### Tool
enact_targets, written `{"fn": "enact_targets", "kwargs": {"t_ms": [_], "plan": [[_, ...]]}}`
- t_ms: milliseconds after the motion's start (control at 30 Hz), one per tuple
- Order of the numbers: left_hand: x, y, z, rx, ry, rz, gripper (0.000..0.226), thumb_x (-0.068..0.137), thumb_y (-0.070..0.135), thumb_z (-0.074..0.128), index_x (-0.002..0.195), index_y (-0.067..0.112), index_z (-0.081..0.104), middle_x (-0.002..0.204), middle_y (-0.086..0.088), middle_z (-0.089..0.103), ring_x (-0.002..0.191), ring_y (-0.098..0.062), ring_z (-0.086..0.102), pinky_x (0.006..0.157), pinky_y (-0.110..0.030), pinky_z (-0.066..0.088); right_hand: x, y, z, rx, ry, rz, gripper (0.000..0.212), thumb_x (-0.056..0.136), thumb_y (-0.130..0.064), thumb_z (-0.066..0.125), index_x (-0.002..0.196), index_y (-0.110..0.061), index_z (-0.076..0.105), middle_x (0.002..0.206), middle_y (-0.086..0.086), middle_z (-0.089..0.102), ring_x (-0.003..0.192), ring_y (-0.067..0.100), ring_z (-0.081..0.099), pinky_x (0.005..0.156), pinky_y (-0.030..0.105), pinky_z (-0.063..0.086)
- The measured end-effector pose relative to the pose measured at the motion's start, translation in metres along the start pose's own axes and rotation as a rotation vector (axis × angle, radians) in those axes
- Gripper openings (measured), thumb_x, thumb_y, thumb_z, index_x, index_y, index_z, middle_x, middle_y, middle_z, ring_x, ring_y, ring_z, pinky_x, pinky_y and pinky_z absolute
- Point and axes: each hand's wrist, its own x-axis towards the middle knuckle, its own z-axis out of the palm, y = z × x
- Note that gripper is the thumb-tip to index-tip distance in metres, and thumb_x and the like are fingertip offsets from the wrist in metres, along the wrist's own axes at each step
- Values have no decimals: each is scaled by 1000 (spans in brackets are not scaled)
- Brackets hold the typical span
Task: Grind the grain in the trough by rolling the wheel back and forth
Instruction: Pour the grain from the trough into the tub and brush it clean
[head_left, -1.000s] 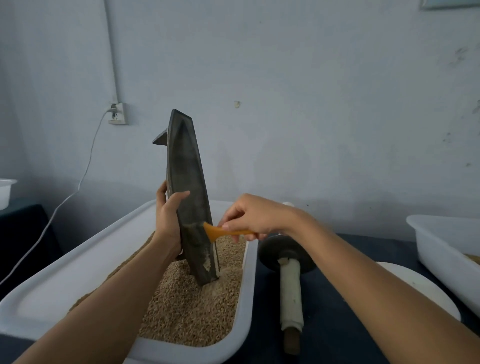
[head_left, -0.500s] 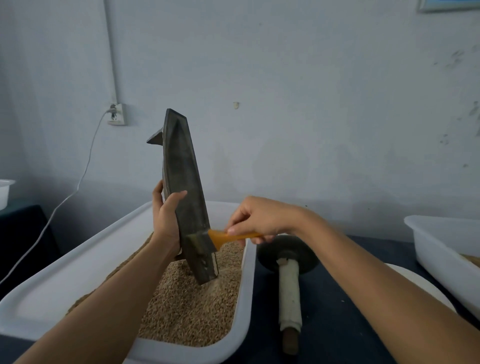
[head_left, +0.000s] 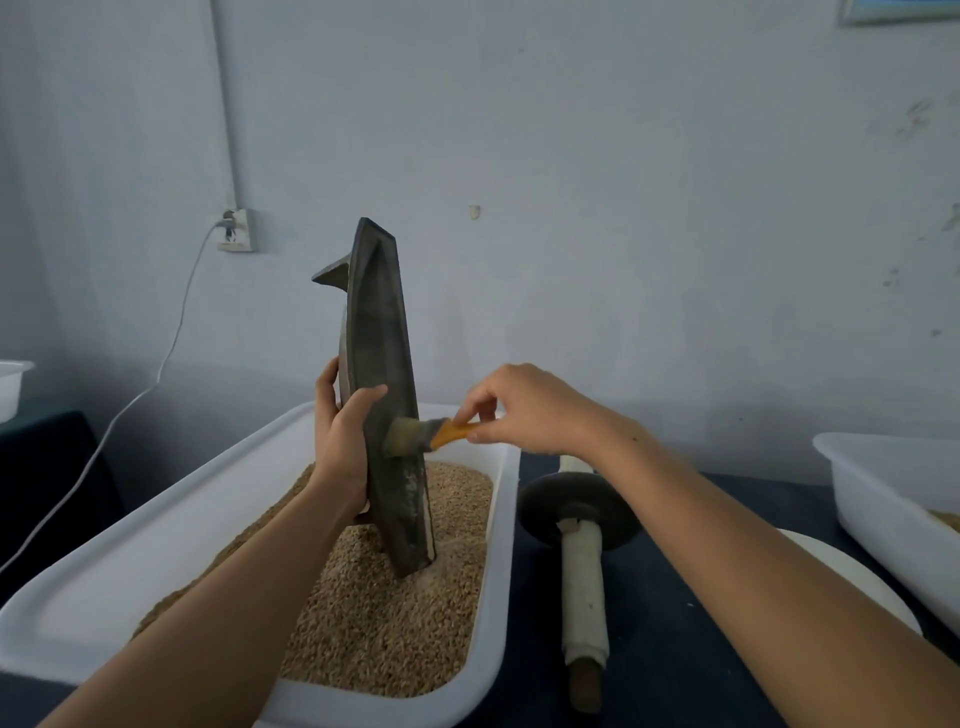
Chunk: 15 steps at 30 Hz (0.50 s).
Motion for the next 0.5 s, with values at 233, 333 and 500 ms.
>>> {"fn": "enact_targets", "kwargs": {"t_ms": [233, 333, 500], "plan": [[-1, 0, 0, 30, -5, -1, 51, 88, 22, 60, 133, 38, 40, 101, 14, 58, 88, -14, 59, 60, -27, 49, -17, 6, -19, 113, -417, 39, 18, 87, -14, 69, 104, -15, 75, 83, -2, 66, 75, 19, 52, 67, 27, 43], [-1, 1, 1, 47, 0, 6, 52, 88, 21, 60, 133, 38, 40, 98, 15, 57, 85, -11, 59, 58, -25, 49, -15, 4, -23, 81, -300, 0, 18, 88, -17, 68, 104, -18, 75, 86, 1, 67, 77, 15, 52, 69, 25, 40], [-3, 3, 2, 36, 4, 12, 52, 88, 21, 60, 133, 38, 39, 104, 10, 56, 90, -16, 58, 58, -25, 50, -10, -4, 0, 51, -90, -51, 21, 89, -21, 67, 110, -19, 72, 95, 3, 66, 88, 20, 59, 76, 30, 46]]}}
